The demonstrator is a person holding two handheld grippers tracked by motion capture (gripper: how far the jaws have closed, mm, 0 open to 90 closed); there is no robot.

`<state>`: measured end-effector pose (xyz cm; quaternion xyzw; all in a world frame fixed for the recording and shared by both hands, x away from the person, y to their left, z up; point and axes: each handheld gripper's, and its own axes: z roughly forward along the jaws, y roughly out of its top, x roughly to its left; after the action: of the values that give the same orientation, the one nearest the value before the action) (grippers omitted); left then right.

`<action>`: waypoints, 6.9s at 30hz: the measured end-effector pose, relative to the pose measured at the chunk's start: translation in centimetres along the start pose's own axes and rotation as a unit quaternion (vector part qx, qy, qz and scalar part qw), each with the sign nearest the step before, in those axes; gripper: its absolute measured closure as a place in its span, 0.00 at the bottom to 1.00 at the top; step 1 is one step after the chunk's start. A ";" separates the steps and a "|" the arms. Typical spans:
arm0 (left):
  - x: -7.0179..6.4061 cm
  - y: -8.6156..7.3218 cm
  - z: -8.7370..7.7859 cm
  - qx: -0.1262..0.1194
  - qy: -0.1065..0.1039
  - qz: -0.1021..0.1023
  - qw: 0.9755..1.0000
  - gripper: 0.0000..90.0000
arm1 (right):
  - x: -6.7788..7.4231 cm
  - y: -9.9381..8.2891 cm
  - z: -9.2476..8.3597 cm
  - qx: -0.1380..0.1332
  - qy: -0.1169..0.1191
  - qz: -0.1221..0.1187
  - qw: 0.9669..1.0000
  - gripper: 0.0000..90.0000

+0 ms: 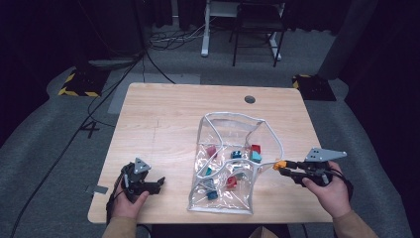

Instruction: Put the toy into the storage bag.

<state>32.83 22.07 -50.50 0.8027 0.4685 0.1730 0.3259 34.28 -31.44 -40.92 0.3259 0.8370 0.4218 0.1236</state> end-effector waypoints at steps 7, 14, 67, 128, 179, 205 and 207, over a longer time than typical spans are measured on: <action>0.0 0.0 0.0 0.000 0.000 0.000 1.000 0.15 | -0.2 1.3 -2.3 -0.021 -0.009 0.004 1.000 0.72; 0.0 0.0 0.0 0.001 0.000 0.000 1.000 0.15 | -0.5 2.2 -3.7 -0.046 -0.020 0.011 0.999 0.72; 0.0 -0.1 -0.1 0.001 -0.001 0.001 1.000 0.15 | 2.9 15.3 3.9 -0.021 0.064 -0.056 0.996 0.72; 0.0 -0.1 -0.1 -0.001 -0.001 0.001 1.000 0.15 | 1.6 13.1 -1.8 -0.026 0.004 -0.022 0.999 0.41; 0.0 -0.1 -0.1 0.000 -0.001 0.001 1.000 0.15 | -2.4 -0.2 5.5 0.020 -0.043 0.037 0.998 0.34; 0.0 -0.1 -0.1 0.000 -0.001 0.001 1.000 0.15 | -1.2 -2.5 11.5 0.034 -0.030 0.018 0.999 0.31; 0.0 -0.1 -0.1 0.000 -0.001 0.001 1.000 0.15 | -1.2 -2.6 11.6 0.029 -0.033 0.015 0.999 0.31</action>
<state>32.77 22.13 -50.50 0.8034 0.4675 0.1726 0.3259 39.64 -26.08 -50.19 0.3557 0.8395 0.3881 0.1346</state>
